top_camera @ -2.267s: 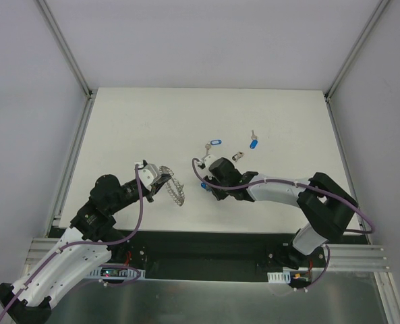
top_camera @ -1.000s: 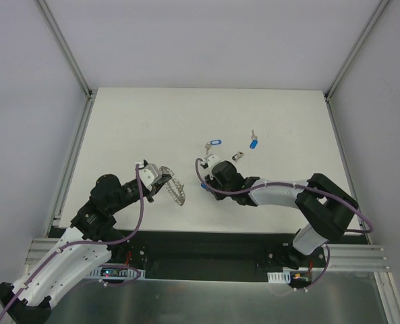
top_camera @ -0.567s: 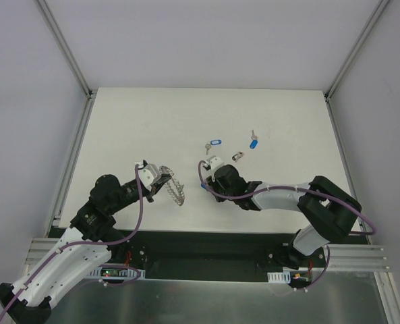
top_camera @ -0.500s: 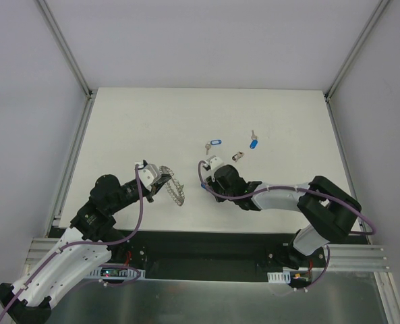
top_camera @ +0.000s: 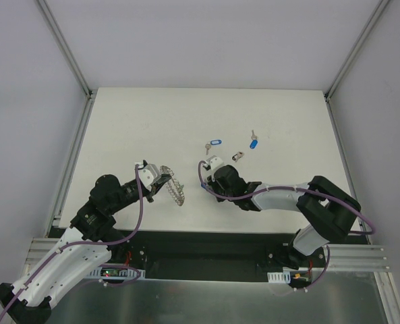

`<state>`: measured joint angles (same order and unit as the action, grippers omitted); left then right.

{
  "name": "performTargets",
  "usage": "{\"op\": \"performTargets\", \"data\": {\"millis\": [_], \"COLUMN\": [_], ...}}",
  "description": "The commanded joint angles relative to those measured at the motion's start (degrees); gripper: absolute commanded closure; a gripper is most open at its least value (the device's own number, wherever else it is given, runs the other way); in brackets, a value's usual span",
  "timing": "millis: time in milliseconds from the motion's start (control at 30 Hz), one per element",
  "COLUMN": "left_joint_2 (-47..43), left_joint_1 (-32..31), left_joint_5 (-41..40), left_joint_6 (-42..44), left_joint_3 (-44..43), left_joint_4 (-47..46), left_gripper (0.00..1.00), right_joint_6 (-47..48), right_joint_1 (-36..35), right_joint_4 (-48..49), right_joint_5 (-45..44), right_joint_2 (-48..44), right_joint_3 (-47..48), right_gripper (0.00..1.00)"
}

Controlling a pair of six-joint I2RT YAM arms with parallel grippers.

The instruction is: Put the keys on the keyring

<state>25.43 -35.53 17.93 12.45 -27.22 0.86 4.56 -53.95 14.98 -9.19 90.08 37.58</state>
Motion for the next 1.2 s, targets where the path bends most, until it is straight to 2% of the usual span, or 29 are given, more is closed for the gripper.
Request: {"op": "performTargets", "data": {"millis": [0,200,267,433,633,767,1000,1167], "left_joint_2": [-0.2,-0.3,-0.3,-0.3,-0.5,-0.6,-2.0,-2.8], "left_joint_1": [0.5,0.5,0.5,0.5,0.5,0.5,0.5,0.5], "left_joint_5": [0.8,0.9,0.9,1.2,1.4,1.6,2.0,2.3], "left_joint_6": [-0.7,-0.7,-0.7,-0.7,-0.7,-0.7,-1.1,-1.2], "left_joint_3": [-1.0,-1.0,-1.0,-1.0,-1.0,-1.0,-1.2,-1.3], "left_joint_4": [-2.8,-2.8,-2.8,-2.8,-2.8,-2.8,-2.8,-2.8], "left_gripper": [1.00,1.00,1.00,1.00,1.00,1.00,1.00,1.00], "right_joint_6": [-0.3,0.1,0.1,0.3,2.1,4.0,5.2,7.6], "right_joint_1": [-0.5,-0.5,-0.5,-0.5,-0.5,-1.2,-1.2,-1.2], "right_joint_4": [-0.8,-0.3,-0.3,-1.0,-4.8,-15.9,-49.3,-56.7], "right_joint_5": [0.9,1.5,1.5,1.4,2.1,1.7,-4.8,-2.0], "right_joint_2": [1.8,2.3,1.9,0.3,-1.6,-4.0,-11.5,-13.3], "right_joint_3": [-1.1,-0.9,-1.1,-1.5,-0.2,4.4,12.9,17.5], "right_gripper": [0.84,0.85,0.92,0.99,0.99,0.99,0.99,0.99]}}
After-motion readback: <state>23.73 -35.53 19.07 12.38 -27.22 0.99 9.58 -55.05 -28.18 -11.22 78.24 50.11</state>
